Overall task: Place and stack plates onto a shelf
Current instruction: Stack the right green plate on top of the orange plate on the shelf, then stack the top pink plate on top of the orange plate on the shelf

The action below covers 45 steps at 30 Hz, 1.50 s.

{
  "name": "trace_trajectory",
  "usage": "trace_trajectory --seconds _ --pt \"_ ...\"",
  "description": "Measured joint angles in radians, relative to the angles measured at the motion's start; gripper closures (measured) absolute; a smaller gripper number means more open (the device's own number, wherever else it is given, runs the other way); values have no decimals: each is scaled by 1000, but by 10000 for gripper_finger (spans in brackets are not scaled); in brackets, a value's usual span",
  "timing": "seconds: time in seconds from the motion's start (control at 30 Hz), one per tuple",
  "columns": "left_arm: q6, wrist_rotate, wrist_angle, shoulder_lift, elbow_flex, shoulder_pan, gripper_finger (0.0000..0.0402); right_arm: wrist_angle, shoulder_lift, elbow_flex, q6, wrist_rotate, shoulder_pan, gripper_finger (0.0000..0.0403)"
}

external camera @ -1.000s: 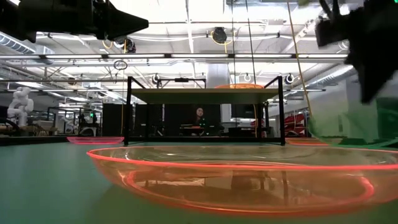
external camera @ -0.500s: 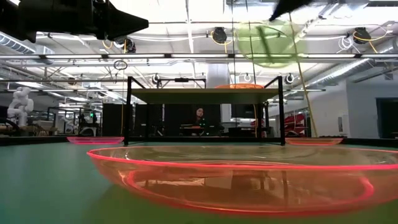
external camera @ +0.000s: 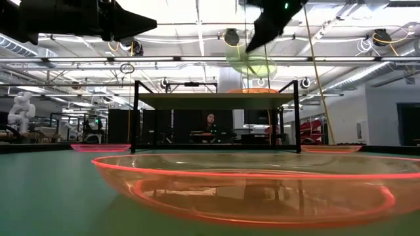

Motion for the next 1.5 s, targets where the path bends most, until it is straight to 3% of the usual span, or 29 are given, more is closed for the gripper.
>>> trace_trajectory --seconds 0.17,0.47,0.9,1.07,1.17,1.37,1.5 --pt "0 0 -9 0 0 0 339 -4 39 0 0 -95 -77 403" --pt "-3 0 -9 0 0 0 339 41 69 -57 -32 -128 -90 385" --pt "-49 0 -13 0 0 0 339 79 68 -86 -38 -115 -91 290" --pt "-58 0 -18 0 0 0 339 82 68 -86 -72 11 -86 261" --pt "-58 0 -18 0 0 0 339 89 55 -86 -77 63 -81 251" --pt "-72 0 -32 0 0 0 339 98 18 -87 -68 64 -46 249" --pt "-100 -44 -49 -5 0 -3 339 105 -43 -87 -19 36 40 257"
